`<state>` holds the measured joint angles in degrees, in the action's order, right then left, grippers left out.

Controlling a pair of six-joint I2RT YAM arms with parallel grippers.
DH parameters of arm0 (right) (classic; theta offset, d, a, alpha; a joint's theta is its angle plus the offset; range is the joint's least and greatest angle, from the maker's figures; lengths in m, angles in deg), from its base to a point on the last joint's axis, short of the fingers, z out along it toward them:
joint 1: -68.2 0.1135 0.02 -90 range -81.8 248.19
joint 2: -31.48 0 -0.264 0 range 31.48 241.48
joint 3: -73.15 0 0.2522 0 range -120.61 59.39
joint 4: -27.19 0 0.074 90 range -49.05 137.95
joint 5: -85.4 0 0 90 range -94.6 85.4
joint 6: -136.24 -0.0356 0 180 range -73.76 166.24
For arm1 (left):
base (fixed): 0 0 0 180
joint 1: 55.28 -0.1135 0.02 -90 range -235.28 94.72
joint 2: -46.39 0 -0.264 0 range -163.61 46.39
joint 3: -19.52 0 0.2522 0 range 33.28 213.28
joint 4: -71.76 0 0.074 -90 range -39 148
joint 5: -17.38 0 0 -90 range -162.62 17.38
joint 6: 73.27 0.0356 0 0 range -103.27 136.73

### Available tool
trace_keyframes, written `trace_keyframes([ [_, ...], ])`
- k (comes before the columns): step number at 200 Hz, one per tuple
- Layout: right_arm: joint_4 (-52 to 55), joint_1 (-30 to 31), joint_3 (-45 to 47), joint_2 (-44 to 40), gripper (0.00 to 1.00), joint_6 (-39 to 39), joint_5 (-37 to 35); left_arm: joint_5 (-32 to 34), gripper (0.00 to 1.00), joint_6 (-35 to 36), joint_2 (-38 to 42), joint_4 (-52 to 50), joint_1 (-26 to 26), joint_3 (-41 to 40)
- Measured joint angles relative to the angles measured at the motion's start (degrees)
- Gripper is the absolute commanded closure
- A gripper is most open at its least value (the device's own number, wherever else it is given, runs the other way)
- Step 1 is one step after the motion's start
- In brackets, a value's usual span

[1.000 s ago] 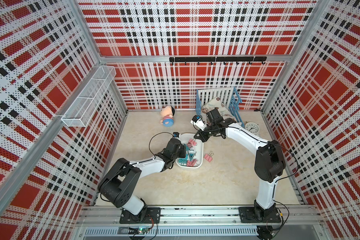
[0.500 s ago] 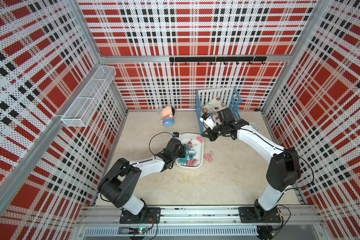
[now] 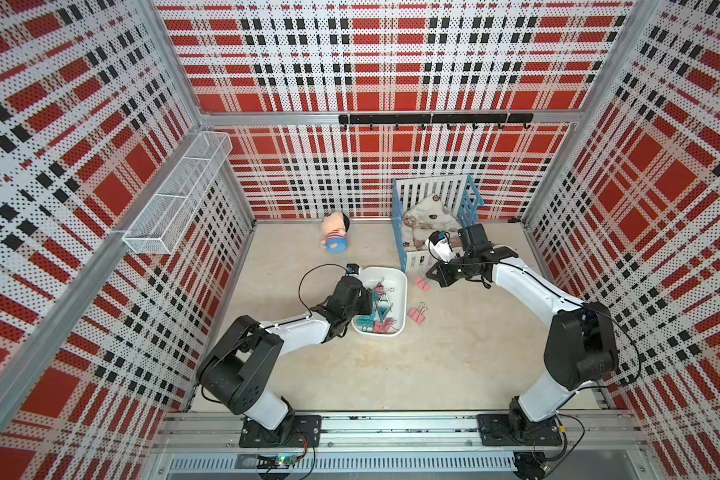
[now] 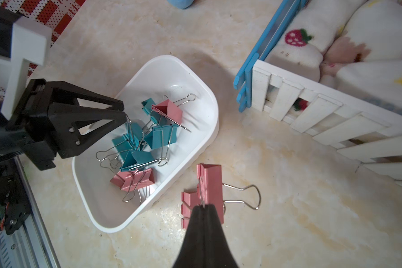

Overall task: Take out the binder clips from the storage box
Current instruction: Place the binder clip at the center of the board.

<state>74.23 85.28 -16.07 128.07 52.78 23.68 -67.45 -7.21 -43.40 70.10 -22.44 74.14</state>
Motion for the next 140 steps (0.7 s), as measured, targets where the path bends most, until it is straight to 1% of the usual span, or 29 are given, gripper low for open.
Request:
trace_keyframes([
  [76,-2.01,0.00,-0.63,8.98,1.00,-0.68,1.46,0.07,0.64,0.02,0.00,-1.25,0.00,0.94],
  [140,-2.56,0.00,-2.86,12.57,0.99,-0.72,2.84,0.31,0.64,0.02,0.00,-1.46,0.00,0.94],
])
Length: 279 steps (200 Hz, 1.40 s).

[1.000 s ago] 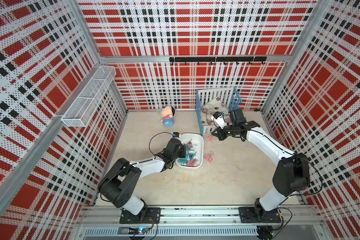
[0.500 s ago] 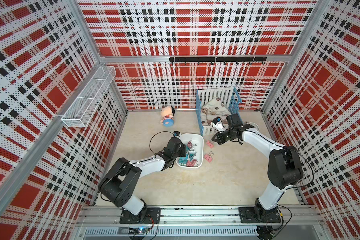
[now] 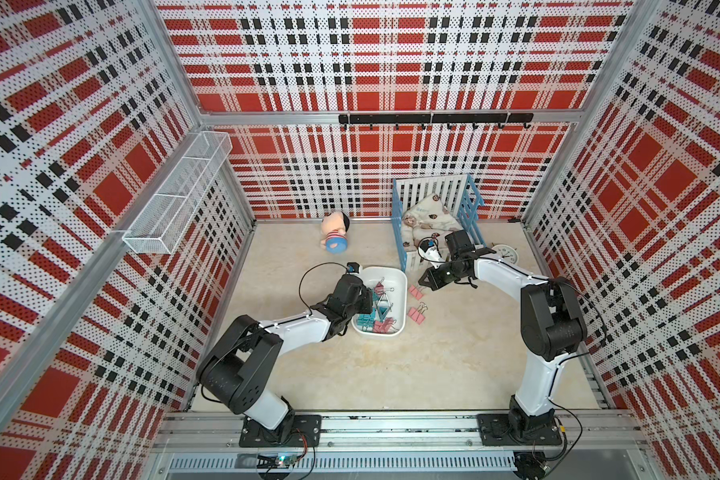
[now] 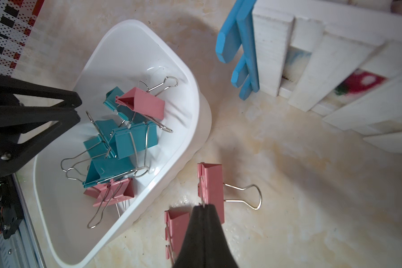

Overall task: Take out the binder clips from the storage box
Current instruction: Place the binder clip at the center of the board.

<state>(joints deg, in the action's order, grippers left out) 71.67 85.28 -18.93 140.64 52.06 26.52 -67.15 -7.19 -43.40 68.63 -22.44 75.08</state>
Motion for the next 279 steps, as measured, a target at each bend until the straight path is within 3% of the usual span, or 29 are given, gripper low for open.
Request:
trace_keyframes([
  [140,0.07,0.00,0.00,1.66,0.94,0.00,0.20,-0.02,0.64,0.00,0.00,0.00,0.00,0.00],
  [279,1.07,0.00,-0.83,2.12,0.74,-0.55,-0.31,-0.02,0.64,0.00,0.00,0.00,0.00,0.00],
])
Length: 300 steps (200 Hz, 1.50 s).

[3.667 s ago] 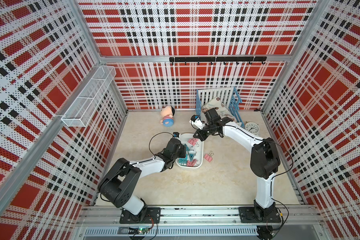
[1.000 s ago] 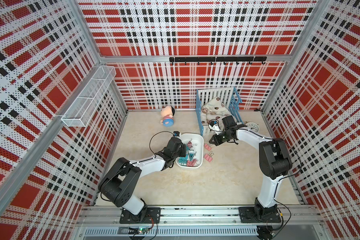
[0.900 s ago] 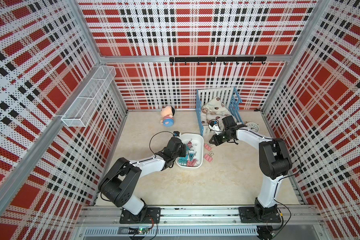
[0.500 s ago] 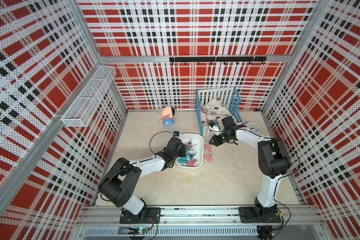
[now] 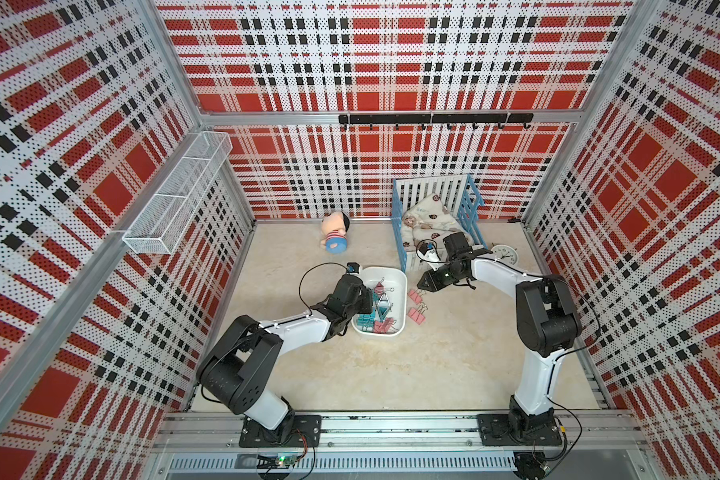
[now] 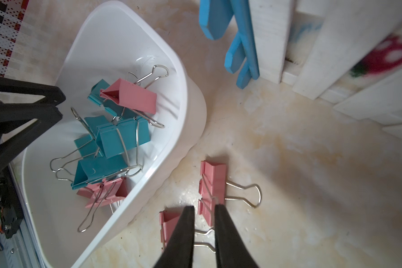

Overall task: Take out the binder clips from the storage box
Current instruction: Place the binder clip at the center of the board, then pick up the binder clip from the storage box.

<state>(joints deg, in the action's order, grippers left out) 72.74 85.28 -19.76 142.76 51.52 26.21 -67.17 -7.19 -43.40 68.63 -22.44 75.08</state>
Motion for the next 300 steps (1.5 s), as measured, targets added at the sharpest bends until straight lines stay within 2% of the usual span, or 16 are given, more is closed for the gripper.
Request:
trace_keyframes([
  [55,2.40,0.11,-3.50,-0.13,0.64,0.79,-1.46,0.02,0.64,0.00,0.00,0.02,0.00,0.00],
  [88,4.15,2.12,-6.69,-0.48,0.58,1.66,-2.78,0.11,0.64,0.00,0.02,0.02,-0.02,0.00],
  [148,6.45,9.20,-15.32,0.46,0.59,3.76,-4.72,0.26,0.64,-0.13,0.96,0.04,0.02,-0.96],
  [195,9.31,11.39,-20.52,6.45,0.60,6.19,-7.72,1.03,0.64,-0.59,2.16,0.02,0.72,-2.40],
  [244,12.02,12.50,-22.71,10.88,0.60,7.76,-10.43,1.09,0.64,-1.44,2.60,0.02,1.16,-3.50],
  [300,12.96,14.40,-22.47,11.13,0.60,8.70,-10.47,1.53,0.64,-1.84,4.81,0.07,1.33,-4.94],
])
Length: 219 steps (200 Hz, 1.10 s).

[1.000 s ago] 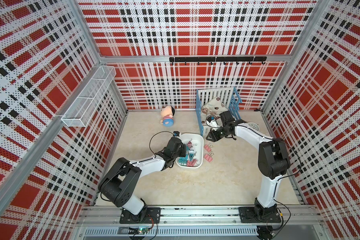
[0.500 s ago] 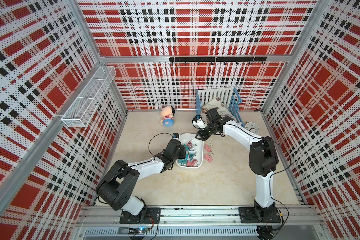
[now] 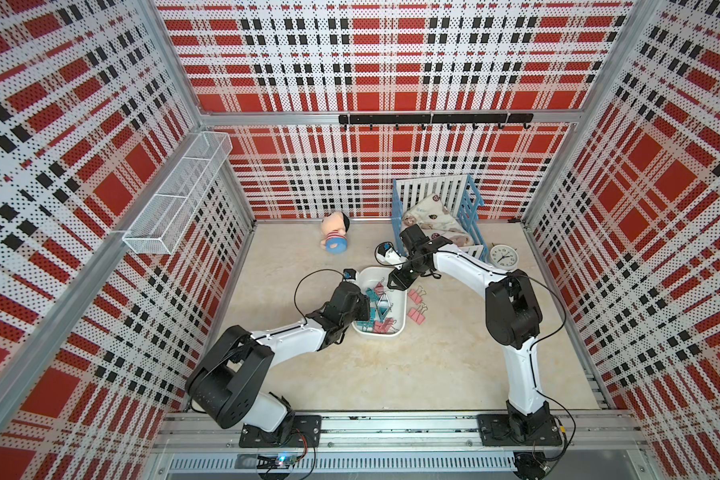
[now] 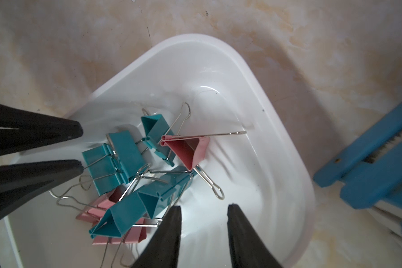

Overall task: Take out the binder clips from the storage box
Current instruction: Pick up the binder clip from the storage box.

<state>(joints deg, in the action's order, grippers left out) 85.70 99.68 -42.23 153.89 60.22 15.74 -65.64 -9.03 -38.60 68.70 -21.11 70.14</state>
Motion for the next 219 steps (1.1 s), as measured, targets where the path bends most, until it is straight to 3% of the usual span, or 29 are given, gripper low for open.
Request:
trace_keyframes([
  [219,1.44,0.66,-3.15,5.03,0.67,1.64,-4.11,0.04,0.65,-0.79,0.09,0.44,0.04,-0.74],
])
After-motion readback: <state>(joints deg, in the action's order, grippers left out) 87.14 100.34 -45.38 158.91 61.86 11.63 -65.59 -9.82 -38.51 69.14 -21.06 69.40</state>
